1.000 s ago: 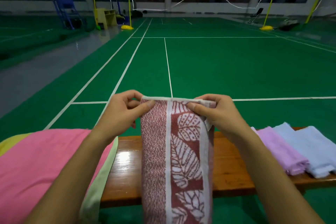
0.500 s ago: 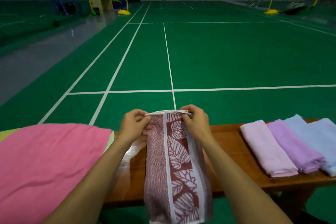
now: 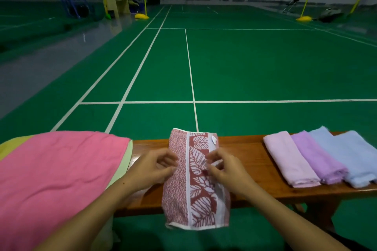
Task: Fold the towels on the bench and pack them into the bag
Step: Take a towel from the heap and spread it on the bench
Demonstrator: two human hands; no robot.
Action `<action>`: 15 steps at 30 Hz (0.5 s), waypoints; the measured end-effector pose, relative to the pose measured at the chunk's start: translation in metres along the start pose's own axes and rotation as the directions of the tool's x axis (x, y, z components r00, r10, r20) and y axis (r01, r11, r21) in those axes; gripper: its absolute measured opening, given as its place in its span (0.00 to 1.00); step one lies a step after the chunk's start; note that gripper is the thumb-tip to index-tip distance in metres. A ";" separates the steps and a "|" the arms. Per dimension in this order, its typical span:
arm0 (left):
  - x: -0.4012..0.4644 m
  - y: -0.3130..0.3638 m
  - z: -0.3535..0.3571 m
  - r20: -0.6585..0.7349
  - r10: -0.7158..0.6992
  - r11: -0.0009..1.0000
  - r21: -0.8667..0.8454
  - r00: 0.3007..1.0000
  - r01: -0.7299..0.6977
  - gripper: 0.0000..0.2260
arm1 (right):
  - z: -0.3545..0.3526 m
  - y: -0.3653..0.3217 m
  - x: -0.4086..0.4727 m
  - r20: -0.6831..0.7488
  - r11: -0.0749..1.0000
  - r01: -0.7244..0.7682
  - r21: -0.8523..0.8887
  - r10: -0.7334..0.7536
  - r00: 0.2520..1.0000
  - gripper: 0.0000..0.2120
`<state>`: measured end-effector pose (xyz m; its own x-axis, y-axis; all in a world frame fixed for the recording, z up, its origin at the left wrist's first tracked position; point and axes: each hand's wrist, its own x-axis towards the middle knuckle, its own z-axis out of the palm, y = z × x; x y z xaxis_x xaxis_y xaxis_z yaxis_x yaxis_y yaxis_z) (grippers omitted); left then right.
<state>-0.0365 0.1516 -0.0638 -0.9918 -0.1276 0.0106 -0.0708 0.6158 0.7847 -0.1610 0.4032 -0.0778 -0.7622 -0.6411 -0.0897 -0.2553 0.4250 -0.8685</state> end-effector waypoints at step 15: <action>-0.002 -0.022 0.011 0.216 0.061 0.872 0.463 0.974 -0.158 0.16 | -0.004 0.030 -0.002 0.302 0.857 0.282 -0.431 -0.157 0.940 0.20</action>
<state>-0.0336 0.1468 -0.0877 -0.9938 0.0814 -0.0756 0.0450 0.9173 0.3957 -0.1689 0.4197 -0.1014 -0.4965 -0.8628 -0.0950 -0.6900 0.4587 -0.5599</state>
